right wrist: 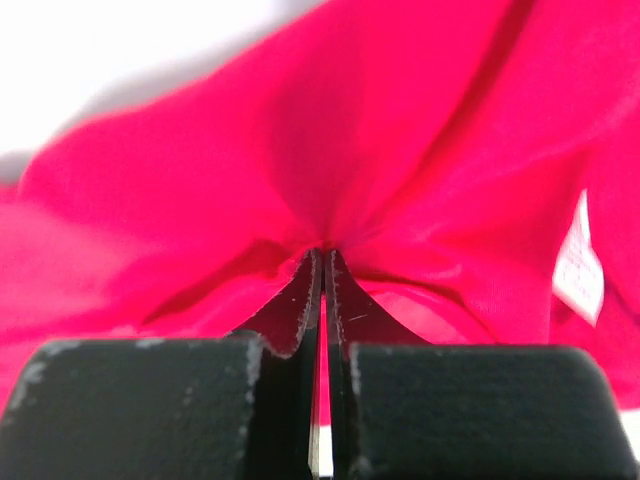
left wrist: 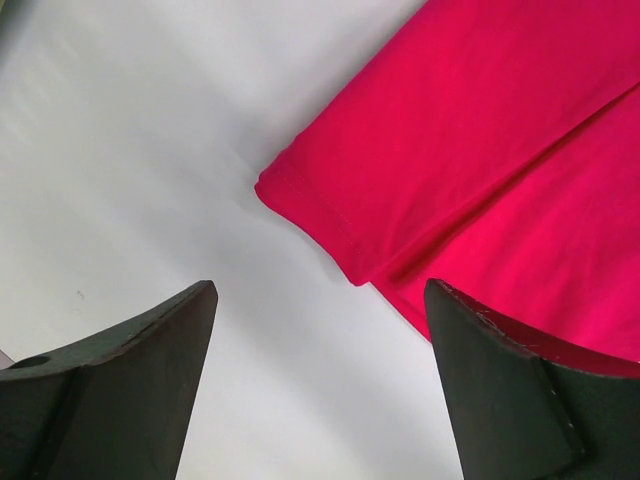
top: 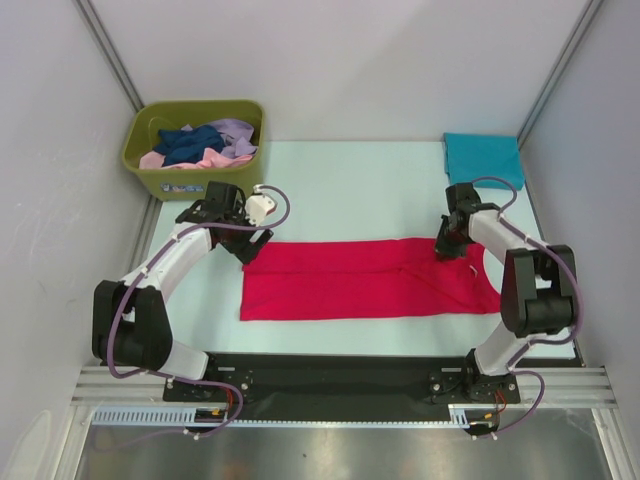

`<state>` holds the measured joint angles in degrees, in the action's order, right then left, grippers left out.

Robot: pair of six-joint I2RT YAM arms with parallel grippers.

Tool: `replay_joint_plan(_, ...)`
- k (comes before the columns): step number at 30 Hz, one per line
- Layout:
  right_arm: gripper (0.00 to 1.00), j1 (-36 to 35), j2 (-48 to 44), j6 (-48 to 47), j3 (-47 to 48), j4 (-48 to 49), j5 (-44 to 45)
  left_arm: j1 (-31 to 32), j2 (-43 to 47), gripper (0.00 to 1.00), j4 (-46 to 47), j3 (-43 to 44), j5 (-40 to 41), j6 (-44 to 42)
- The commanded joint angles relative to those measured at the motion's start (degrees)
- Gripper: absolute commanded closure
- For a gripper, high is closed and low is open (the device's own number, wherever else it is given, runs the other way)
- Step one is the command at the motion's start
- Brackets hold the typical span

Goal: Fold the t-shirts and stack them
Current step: Fold the tshirt

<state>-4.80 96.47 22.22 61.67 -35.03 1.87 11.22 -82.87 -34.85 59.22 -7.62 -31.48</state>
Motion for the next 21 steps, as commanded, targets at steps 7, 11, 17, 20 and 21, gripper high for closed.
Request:
replay_joint_plan(7, 0.91, -6.5, -10.6, 3.8, -5.3, -8.1, 4.8, -0.3, -0.4, 0.09, 1.7, 1.1, 0.2, -0.2)
replay_joint_plan(11, 0.75, -5.4, -9.3, 2.1, -6.0, -4.5, 6.3, -0.3, -0.7, 0.09, 1.9, 1.2, -0.5, 0.2)
replay_joint_plan(17, 0.73, -5.0, -6.6, 0.4, -1.3, -5.1, 5.3, -0.3, -0.3, 0.09, 1.3, 1.6, -1.6, 0.3)
replay_joint_plan(20, 0.80, -5.8, -7.9, 0.5, -2.9, -4.8, 3.0, -0.3, -0.2, 0.09, 1.1, 1.3, -1.9, 0.5)
replay_joint_plan(21, 0.80, -6.1, -8.7, 0.5, -3.7, -4.4, 1.0, -0.3, -0.2, 0.09, 1.2, 1.2, -1.8, 0.8)
